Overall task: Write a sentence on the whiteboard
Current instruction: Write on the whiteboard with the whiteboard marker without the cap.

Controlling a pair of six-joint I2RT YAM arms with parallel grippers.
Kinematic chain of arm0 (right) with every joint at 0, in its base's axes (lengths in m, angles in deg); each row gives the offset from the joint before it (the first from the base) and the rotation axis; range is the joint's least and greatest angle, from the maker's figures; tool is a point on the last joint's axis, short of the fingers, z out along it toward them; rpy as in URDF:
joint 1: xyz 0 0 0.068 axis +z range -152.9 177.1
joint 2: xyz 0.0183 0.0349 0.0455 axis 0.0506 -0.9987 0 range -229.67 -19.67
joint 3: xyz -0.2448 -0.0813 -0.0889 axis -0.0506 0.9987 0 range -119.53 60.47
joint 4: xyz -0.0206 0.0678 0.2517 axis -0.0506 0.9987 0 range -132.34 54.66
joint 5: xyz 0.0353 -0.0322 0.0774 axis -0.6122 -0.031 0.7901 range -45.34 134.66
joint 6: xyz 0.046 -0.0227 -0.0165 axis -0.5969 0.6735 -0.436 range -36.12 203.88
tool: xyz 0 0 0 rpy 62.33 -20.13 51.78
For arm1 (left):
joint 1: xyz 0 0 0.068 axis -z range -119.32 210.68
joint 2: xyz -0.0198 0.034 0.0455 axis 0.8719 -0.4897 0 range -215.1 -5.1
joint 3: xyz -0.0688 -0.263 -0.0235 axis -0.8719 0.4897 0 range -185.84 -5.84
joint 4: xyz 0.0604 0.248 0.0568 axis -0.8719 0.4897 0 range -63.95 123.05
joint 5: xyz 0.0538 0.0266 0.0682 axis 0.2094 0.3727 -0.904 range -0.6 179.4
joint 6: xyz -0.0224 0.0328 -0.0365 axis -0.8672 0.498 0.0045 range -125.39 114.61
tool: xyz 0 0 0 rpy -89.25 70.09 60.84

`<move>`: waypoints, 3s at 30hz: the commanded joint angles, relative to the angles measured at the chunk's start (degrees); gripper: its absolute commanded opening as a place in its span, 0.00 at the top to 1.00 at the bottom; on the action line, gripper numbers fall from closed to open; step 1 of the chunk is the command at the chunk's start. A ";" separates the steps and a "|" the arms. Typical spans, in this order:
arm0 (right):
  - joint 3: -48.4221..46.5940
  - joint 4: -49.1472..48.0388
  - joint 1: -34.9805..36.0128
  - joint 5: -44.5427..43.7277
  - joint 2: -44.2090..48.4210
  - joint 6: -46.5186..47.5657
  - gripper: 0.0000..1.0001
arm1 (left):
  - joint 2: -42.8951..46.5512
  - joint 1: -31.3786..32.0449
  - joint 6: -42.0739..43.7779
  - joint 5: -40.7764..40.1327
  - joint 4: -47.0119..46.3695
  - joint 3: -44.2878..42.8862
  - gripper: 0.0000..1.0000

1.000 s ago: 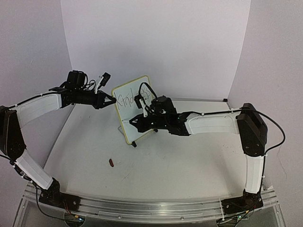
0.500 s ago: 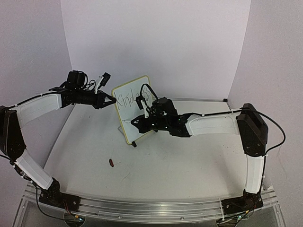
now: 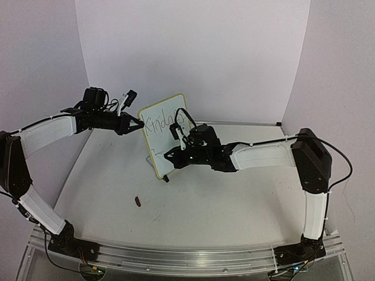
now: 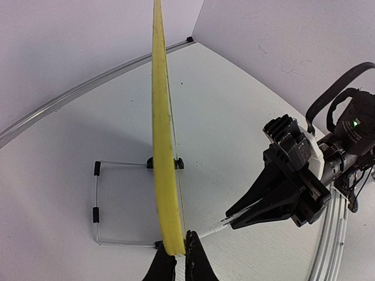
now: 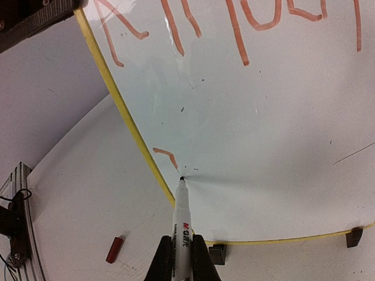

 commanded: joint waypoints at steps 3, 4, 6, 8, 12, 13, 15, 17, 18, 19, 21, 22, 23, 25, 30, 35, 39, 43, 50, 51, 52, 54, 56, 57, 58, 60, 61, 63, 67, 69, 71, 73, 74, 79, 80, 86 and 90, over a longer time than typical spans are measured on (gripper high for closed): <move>-0.27 -0.81 -0.26 -0.47 -0.48 -0.30 1.00 | -0.90 0.52 1.84 -1.27 2.79 -1.03 1.00; -0.47 -0.79 -0.25 -0.56 -0.59 -0.30 1.00 | -0.89 0.51 1.89 -1.27 2.80 -1.03 1.00; -0.87 -0.79 -0.25 -0.27 -0.75 -0.28 1.00 | -0.86 0.53 1.86 -1.21 2.80 -1.03 1.00; -1.18 -0.79 -0.25 0.29 -0.87 -0.34 1.00 | -0.75 0.55 1.89 -1.19 2.80 -1.03 1.00; -1.74 -0.79 -0.29 0.64 -1.03 -0.61 1.00 | -0.65 0.54 1.80 -1.17 2.80 -1.03 1.00; -1.77 -0.80 -0.25 0.64 -0.97 -0.64 1.00 | -0.56 0.53 1.81 -1.18 2.75 -1.03 1.00; -1.75 -0.93 -0.25 0.41 -0.63 -0.67 1.00 | -0.56 0.59 1.79 -1.19 2.76 -1.03 1.00; -1.67 -1.32 -0.29 0.05 -0.03 -0.73 1.00 | -0.58 0.66 1.79 -1.17 2.79 -1.02 1.00; -1.56 -1.60 -0.29 -0.09 0.26 -0.76 1.00 | -0.56 0.63 1.78 -1.19 2.80 -1.02 1.00; -1.42 -1.92 -0.25 -0.12 0.51 -0.82 1.00 | -0.54 0.60 1.75 -1.19 2.84 -1.03 1.00; -1.45 -2.35 -0.30 0.05 0.84 -0.99 1.00 | -0.54 0.60 1.81 -1.18 2.88 -1.03 1.00; -1.59 -2.57 -0.25 0.18 0.87 -1.07 1.00 | -0.55 0.60 1.76 -1.18 2.86 -1.03 1.00; -1.57 -2.77 -0.26 0.29 0.86 -1.22 1.00 | -0.55 0.60 1.76 -1.18 2.88 -1.03 1.00; -1.56 -3.28 -0.26 0.46 0.79 -1.52 1.00 | -0.55 0.60 1.75 -1.11 2.89 -1.04 1.00; -1.04 -4.32 -0.31 -0.12 1.20 -1.84 1.00 | -0.63 0.64 1.78 -1.10 2.89 -1.03 1.00; -0.77 -4.90 -0.30 -0.27 1.73 -1.88 1.00 | -0.63 0.64 1.75 -1.17 2.87 -1.06 1.00; -0.45 -5.53 -0.29 -0.49 1.90 -2.03 1.00 | -0.72 0.62 1.74 -1.19 2.88 -1.09 1.00; -0.21 -5.62 -0.29 -0.20 2.48 -2.10 1.00 | -0.72 0.61 1.77 -1.19 2.88 -1.11 1.00; 3.06 -6.76 -0.30 1.22 6.59 -2.72 1.00 | -0.69 0.60 1.78 -1.19 2.93 -1.12 1.00; 3.40 -7.04 -0.30 1.17 7.07 -2.76 1.00 | -0.72 0.62 1.82 -1.18 2.87 -1.12 1.00; 3.59 -7.25 -0.22 0.88 7.37 -2.76 1.00 | -0.81 0.61 1.77 -1.12 2.86 -1.12 1.00; 3.65 -7.46 -0.17 0.19 7.57 -2.56 1.00 | -0.81 0.62 1.78 -1.10 2.89 -1.12 1.00; 3.16 -7.45 -0.16 0.02 7.12 -2.37 1.00 | -0.87 0.60 1.72 -1.10 2.89 -1.12 1.00; 2.74 -7.46 -0.16 0.25 6.72 -2.36 1.00 | -0.86 0.65 1.70 -1.09 2.89 -1.12 1.00; 2.35 -7.43 -0.15 0.48 6.31 -2.38 1.00 | -0.87 0.66 1.69 -1.09 2.89 -1.12 1.00; 1.35 -7.38 -0.19 0.95 5.21 -2.49 1.00 | -0.94 0.70 1.71 -1.09 2.87 -1.12 1.00; 1.01 -7.35 -0.16 1.09 4.81 -2.53 1.00 | -0.97 0.69 1.70 -1.10 2.87 -1.12 1.00; 0.39 -7.25 -0.19 1.17 4.12 -2.58 1.00 | -0.98 0.68 1.81 -1.10 2.88 -1.12 1.00; -0.51 -7.09 -0.16 1.37 3.08 -2.58 1.00 | -1.12 0.69 1.75 -1.08 2.86 -1.20 1.00; -0.89 -6.93 -0.15 1.48 2.67 -2.58 1.00 | -1.16 0.71 1.73 -1.03 2.89 -1.20 1.00; -1.46 -6.72 -0.20 1.57 2.11 -2.58 1.00 | -1.16 0.71 1.70 -1.01 2.89 -1.20 1.00; -1.75 -6.54 -0.16 1.50 1.69 -2.58 1.00 | -1.16 0.70 1.75 -1.01 2.87 -1.20 1.00; -1.81 -6.50 -0.16 1.38 1.51 -2.58 1.00 | -1.17 0.73 1.74 -1.01 2.88 -1.20 1.00; -2.25 -6.24 -0.15 0.86 0.83 -2.58 1.00 | -1.20 0.68 1.74 -0.99 2.88 -1.20 1.00; -2.30 -6.24 -0.15 0.65 0.79 -2.58 1.00 | -1.18 0.69 1.74 -1.00 2.89 -1.20 1.00; -2.64 -6.24 -0.16 -0.78 0.34 -2.58 1.00 | -1.25 0.70 1.77 -0.94 2.97 -1.20 1.00; -2.97 -6.24 -0.19 -1.44 -0.17 -2.58 1.00 | -1.28 0.71 1.77 -0.92 2.97 -1.20 1.00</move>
